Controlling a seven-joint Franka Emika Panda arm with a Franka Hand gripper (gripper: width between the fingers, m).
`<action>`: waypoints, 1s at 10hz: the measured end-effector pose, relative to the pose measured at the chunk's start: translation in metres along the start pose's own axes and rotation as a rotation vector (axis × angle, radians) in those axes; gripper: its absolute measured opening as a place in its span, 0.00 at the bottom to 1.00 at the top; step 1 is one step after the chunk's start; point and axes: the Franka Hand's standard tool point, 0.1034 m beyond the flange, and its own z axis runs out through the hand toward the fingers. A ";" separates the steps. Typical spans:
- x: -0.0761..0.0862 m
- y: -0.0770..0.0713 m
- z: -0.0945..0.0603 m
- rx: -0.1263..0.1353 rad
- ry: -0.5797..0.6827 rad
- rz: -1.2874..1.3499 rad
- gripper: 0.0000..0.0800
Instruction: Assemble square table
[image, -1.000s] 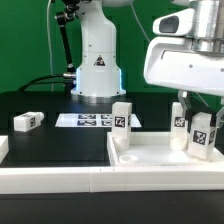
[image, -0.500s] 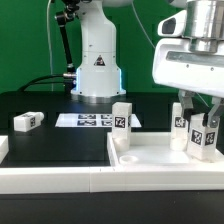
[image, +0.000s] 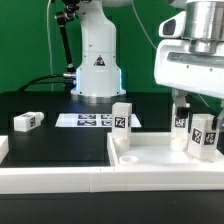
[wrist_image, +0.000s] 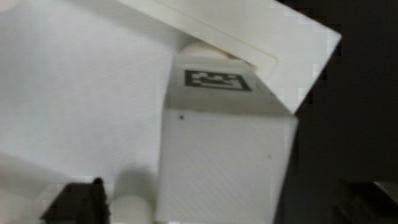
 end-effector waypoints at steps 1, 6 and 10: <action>-0.003 -0.002 0.001 0.010 0.002 -0.018 0.81; -0.006 -0.007 0.004 0.070 0.032 -0.387 0.81; -0.011 -0.007 0.005 0.055 0.054 -0.762 0.81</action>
Offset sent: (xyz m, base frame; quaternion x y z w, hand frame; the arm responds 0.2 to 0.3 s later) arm -0.0068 0.0199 -0.0075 0.1119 -0.0068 0.0048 0.9937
